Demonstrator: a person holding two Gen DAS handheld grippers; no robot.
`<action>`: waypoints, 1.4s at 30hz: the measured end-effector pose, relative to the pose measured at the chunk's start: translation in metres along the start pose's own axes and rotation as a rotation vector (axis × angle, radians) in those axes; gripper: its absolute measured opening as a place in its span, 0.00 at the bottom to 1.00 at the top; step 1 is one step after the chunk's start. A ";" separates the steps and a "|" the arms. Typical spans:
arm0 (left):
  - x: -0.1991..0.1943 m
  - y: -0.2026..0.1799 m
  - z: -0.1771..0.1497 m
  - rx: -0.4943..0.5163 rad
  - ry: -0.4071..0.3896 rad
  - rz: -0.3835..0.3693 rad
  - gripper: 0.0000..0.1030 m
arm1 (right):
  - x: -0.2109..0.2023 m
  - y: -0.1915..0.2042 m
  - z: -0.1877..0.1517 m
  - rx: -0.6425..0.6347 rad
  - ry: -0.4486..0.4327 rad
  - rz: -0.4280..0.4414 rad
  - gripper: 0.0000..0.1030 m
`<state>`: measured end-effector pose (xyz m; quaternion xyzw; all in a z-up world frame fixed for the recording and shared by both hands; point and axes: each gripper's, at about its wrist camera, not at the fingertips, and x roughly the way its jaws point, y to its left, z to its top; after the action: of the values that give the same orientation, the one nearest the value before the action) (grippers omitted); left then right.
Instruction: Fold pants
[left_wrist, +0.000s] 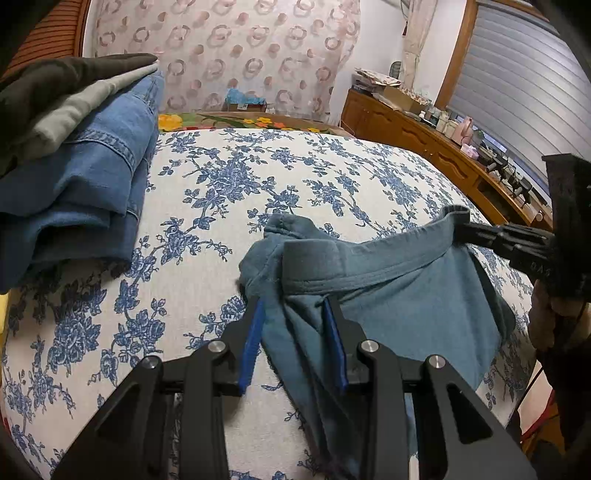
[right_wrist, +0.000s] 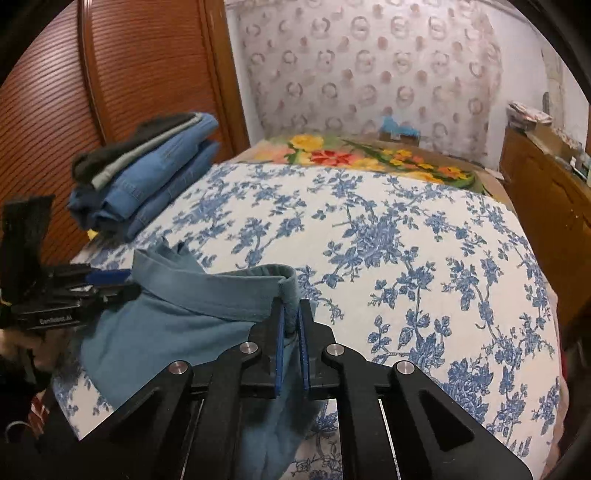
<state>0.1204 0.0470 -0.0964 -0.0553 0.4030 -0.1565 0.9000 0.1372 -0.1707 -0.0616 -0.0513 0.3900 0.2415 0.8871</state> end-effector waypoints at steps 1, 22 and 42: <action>-0.001 0.000 0.000 0.002 -0.004 0.001 0.31 | 0.002 -0.001 -0.001 0.002 0.011 0.002 0.06; -0.026 -0.027 -0.031 0.073 -0.028 0.023 0.31 | -0.063 0.017 -0.080 0.032 0.071 0.049 0.19; -0.018 -0.025 -0.034 0.086 -0.022 0.050 0.35 | -0.065 0.005 -0.094 -0.009 0.085 -0.071 0.00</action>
<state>0.0781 0.0302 -0.1010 -0.0079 0.3872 -0.1504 0.9096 0.0350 -0.2175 -0.0796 -0.0792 0.4240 0.2095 0.8776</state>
